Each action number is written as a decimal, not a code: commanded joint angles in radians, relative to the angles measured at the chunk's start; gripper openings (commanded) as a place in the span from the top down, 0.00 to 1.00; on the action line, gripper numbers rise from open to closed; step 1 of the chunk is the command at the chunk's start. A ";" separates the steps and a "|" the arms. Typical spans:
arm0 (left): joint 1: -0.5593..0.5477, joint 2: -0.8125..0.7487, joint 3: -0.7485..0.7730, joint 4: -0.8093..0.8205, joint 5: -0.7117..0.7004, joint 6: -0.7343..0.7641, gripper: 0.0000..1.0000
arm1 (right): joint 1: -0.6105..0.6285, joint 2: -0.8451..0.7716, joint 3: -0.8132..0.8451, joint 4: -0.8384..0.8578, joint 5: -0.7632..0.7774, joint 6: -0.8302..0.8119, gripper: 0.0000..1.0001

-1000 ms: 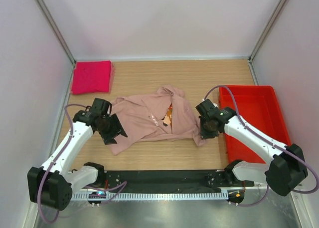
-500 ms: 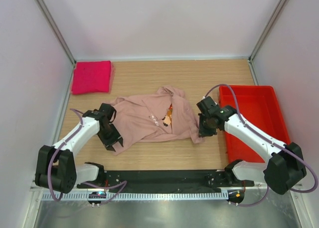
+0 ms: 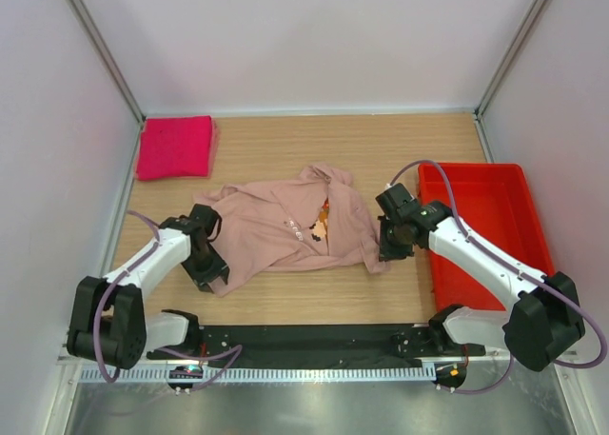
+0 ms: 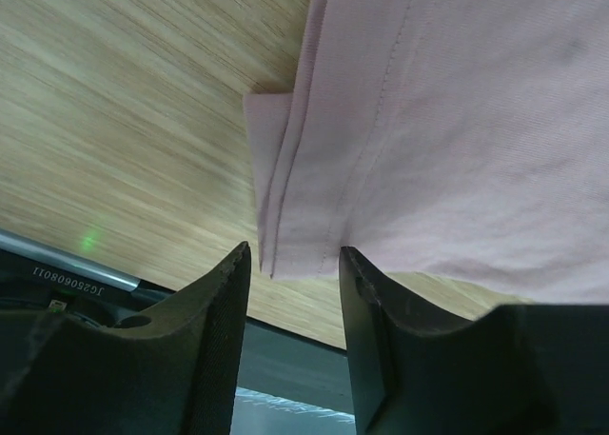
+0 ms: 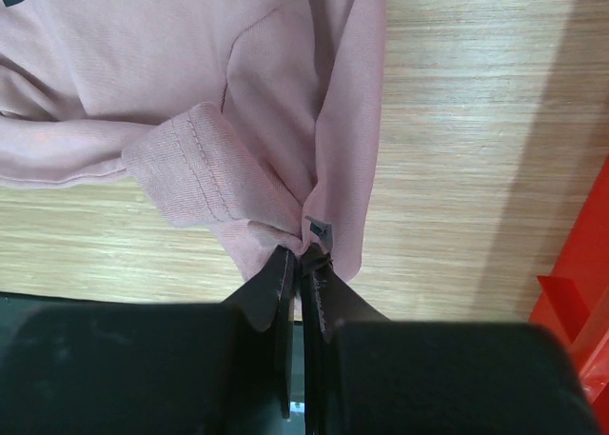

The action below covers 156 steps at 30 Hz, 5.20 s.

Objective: Fold and stack the t-shirts

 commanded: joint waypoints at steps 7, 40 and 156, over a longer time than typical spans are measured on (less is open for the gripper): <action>0.006 0.044 0.006 0.066 0.027 -0.013 0.80 | -0.011 -0.024 0.043 0.019 -0.005 -0.038 0.96; 0.139 0.634 0.884 -0.170 -0.043 0.329 0.48 | -0.069 0.227 0.284 0.042 0.027 -0.115 0.98; 0.093 -0.053 -0.162 0.182 0.177 -0.076 0.87 | -0.069 0.132 0.066 0.052 -0.097 -0.169 0.94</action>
